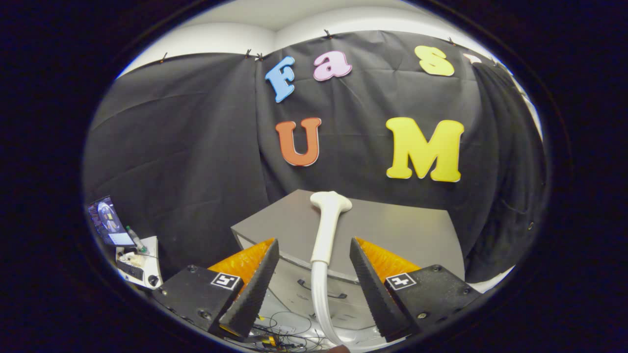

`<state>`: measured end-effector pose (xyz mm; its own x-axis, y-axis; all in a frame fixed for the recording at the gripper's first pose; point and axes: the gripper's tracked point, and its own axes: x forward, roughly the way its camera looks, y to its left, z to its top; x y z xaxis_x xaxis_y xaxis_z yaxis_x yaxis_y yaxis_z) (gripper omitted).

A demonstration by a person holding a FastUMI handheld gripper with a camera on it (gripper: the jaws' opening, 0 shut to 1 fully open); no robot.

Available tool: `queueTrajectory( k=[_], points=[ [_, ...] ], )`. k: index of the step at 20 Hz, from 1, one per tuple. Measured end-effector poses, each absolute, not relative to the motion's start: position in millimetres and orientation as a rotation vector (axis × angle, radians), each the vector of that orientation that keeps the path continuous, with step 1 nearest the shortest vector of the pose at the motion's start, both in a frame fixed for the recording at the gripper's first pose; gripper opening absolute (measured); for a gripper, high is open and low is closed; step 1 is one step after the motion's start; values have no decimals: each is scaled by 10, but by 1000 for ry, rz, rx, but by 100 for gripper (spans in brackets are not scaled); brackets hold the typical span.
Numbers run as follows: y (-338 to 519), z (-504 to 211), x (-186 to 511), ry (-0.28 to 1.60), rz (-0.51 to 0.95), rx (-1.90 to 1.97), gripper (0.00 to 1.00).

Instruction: Iron the clothes twice with a garment steamer, once on the left side and once on the right side.

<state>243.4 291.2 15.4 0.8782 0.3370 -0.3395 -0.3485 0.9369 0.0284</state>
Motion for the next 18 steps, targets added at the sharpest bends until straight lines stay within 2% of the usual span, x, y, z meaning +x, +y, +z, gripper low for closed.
queueTrajectory(
  k=[5, 12, 18],
  points=[
    [3043, 265, 2981, 427, 427, -51, 93],
    [3029, 108, 3885, 647, 397, -24, 93],
    [3141, -374, 4065, 862, 381, -2, 93]
  ],
)
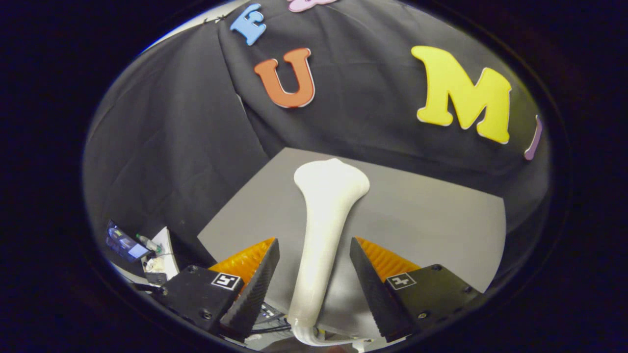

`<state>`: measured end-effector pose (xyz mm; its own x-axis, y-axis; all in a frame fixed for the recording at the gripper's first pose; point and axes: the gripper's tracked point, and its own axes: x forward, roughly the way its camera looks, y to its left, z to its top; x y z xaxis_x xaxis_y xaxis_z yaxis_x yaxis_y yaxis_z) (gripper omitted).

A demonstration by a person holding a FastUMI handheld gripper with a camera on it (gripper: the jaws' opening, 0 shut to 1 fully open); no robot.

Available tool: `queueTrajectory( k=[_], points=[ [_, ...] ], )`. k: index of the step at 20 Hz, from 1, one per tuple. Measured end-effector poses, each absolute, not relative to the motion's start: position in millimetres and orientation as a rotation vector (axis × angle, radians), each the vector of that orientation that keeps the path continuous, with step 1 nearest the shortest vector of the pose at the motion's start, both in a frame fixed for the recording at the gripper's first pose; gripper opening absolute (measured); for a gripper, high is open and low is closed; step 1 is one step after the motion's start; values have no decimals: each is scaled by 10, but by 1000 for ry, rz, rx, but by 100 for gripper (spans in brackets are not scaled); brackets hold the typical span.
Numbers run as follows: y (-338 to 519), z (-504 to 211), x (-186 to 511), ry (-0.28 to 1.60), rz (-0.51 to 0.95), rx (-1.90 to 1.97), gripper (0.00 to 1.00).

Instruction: Iron the clothes twice with a garment steamer, once on the left side and once on the right side.

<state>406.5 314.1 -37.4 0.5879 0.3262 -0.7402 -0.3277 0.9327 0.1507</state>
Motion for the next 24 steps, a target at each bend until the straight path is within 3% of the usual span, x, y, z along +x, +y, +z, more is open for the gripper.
queueTrajectory(
  k=[5, 18, 24],
  points=[
    [3217, -599, 4157, 930, 347, -29, 89],
    [3173, -676, 4204, 878, 230, -158, 83],
    [3203, -661, 4177, 858, 210, -88, 47]
  ],
)
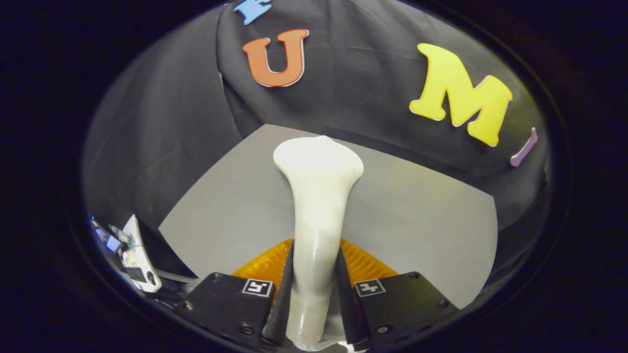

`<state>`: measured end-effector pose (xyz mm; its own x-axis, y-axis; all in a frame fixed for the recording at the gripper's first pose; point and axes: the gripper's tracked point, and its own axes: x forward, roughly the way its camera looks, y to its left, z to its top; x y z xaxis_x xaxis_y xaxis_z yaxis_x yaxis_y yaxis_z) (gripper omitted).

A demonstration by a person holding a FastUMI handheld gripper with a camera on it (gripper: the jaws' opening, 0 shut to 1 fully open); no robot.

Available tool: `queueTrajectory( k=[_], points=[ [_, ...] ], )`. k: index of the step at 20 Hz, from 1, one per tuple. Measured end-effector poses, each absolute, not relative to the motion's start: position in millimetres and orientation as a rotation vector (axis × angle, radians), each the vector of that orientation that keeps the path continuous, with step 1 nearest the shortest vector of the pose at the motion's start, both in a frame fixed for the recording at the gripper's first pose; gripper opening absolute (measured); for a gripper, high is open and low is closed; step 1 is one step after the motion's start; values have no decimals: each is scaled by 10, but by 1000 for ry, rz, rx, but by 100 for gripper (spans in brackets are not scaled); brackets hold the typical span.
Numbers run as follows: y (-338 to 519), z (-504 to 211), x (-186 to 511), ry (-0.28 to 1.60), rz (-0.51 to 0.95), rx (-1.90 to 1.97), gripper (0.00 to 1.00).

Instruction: Iron the clothes twice with a garment steamer, once on the left side and once on the right side.

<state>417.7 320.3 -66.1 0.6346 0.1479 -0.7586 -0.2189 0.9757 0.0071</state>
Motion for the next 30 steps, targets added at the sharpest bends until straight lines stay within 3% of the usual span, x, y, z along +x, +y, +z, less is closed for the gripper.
queueTrajectory(
  k=[8, 30],
  points=[
    [3177, -489, 4059, 778, 216, -8, 36],
    [2582, 651, 2980, 390, 220, 189, 35]
  ],
)
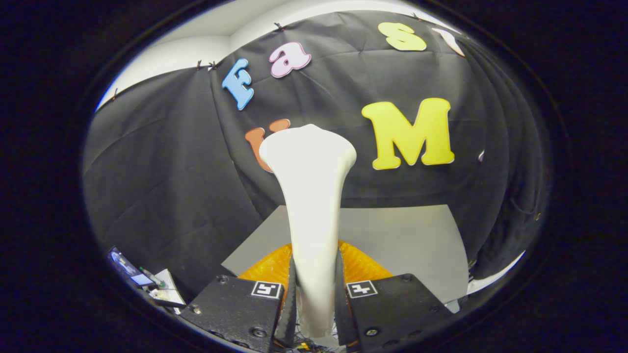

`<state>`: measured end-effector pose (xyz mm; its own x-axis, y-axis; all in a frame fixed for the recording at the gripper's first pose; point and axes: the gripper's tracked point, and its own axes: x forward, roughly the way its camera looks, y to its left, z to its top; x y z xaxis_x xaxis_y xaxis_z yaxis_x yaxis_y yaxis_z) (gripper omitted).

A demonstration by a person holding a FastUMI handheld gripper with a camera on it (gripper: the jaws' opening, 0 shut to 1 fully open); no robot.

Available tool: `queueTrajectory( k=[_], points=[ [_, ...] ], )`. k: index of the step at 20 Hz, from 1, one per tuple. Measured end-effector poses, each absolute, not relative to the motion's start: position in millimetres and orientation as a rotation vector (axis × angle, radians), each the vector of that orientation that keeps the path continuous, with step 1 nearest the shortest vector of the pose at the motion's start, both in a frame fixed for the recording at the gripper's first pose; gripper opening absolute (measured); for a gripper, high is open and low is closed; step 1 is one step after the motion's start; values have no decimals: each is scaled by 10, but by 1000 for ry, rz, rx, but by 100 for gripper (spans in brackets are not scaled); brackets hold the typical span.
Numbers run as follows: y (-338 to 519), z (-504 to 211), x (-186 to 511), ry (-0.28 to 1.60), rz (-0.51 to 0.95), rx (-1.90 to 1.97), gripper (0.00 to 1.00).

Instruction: Iron the clothes twice with a garment steamer, once on the left side and once on the right side.

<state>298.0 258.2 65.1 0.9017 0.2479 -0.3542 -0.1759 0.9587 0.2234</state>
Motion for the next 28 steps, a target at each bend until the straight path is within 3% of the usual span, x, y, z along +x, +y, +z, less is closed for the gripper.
queueTrajectory(
  k=[17, 28],
  points=[
    [930, 785, 1459, 268, -88, 305, 35],
    [-426, 899, 948, 192, -208, 349, 35]
  ],
)
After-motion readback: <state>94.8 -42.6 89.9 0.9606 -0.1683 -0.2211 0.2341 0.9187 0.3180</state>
